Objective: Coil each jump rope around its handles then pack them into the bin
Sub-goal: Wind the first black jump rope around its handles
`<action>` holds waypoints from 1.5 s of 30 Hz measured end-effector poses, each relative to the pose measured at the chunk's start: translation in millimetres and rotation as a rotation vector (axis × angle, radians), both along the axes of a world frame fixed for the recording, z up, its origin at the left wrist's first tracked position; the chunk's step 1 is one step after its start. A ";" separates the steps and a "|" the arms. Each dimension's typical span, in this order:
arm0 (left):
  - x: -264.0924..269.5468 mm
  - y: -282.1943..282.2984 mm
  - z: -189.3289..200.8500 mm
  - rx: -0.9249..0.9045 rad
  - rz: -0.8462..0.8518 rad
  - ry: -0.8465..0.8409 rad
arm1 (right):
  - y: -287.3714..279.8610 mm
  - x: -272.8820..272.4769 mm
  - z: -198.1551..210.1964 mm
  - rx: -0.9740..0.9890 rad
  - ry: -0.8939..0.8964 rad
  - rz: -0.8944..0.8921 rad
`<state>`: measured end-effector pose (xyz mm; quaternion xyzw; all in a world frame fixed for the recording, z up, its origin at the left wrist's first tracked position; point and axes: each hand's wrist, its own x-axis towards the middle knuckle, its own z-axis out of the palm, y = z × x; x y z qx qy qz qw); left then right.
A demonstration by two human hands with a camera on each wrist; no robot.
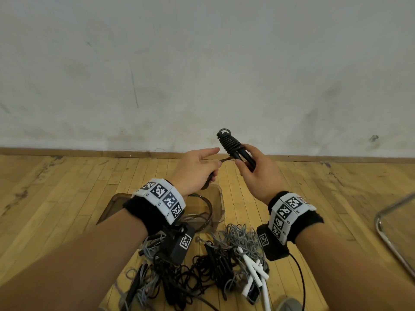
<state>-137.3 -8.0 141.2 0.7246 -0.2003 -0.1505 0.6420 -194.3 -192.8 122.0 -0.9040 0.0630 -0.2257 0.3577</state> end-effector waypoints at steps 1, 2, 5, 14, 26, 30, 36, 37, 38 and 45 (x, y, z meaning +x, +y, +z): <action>-2.0 -1.5 -0.2 -0.001 0.006 0.000 | 0.8 -0.4 0.1 -0.041 0.019 -0.005; -3.3 -3.6 -1.2 -0.005 0.011 0.005 | 2.5 -1.1 0.8 -0.067 0.039 -0.010; -5.2 -8.5 -2.5 -0.022 0.036 0.017 | 8.1 -1.3 -1.1 -0.073 0.055 -0.002; -7.0 -7.8 2.6 0.002 0.100 0.000 | 24.1 -0.3 -4.3 -0.013 0.020 0.144; -4.3 -7.1 2.8 -0.117 0.121 0.072 | 31.6 -5.4 9.8 0.463 0.020 0.244; -6.1 -8.4 5.4 -0.157 0.035 0.070 | 31.6 -10.1 11.2 0.637 0.146 0.357; -1.7 -5.2 -1.7 -0.005 -0.009 0.044 | 15.4 -5.5 7.5 0.419 0.130 0.299; -1.2 -5.3 -2.0 0.018 -0.009 0.036 | 12.0 -4.6 6.6 0.375 0.126 0.273; -0.9 -5.1 -2.0 0.038 -0.010 0.028 | 8.8 -4.2 5.5 0.343 0.123 0.253; -0.1 -2.7 0.5 0.094 -0.065 0.000 | -2.9 -5.1 3.0 0.148 0.108 0.106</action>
